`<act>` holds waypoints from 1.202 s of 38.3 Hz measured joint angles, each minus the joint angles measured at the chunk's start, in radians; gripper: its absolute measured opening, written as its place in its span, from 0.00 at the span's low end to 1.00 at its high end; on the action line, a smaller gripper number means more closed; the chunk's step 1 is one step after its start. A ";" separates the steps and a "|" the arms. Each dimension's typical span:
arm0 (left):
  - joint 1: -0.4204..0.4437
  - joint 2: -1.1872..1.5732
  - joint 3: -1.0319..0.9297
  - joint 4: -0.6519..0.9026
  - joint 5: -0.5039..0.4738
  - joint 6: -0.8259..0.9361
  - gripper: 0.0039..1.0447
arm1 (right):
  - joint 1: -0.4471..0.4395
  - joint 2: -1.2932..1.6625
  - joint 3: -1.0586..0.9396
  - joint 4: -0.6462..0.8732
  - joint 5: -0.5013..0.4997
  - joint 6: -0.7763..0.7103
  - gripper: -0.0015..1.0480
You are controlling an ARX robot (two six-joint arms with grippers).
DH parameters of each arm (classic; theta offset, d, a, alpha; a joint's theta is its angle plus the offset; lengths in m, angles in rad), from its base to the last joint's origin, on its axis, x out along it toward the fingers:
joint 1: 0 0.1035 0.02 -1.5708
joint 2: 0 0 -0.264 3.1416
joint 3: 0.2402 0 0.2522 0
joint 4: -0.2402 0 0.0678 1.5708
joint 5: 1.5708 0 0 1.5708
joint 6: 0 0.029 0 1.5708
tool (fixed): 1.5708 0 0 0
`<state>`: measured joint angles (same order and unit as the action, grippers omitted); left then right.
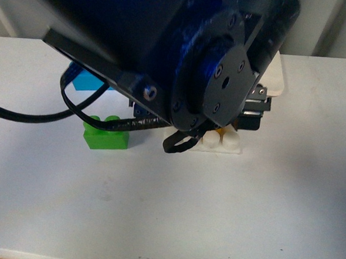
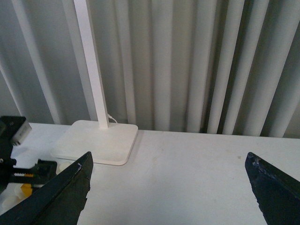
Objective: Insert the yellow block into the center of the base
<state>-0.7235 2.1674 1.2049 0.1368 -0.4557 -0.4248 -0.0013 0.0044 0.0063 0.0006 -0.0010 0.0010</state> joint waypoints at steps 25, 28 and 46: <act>0.329 -0.804 -0.780 0.776 0.072 0.327 0.59 | 0.000 0.000 0.000 0.000 0.000 0.000 0.91; 0.367 -0.869 -0.846 0.792 0.113 0.372 0.47 | 0.000 0.000 0.000 0.000 0.000 0.000 0.91; 0.557 -1.215 -1.089 0.687 0.294 0.416 0.04 | 0.000 0.000 0.000 0.000 0.000 0.000 0.91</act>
<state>-0.1669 0.9520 0.1154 0.8242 -0.1619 -0.0090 -0.0013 0.0044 0.0063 0.0006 -0.0010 0.0006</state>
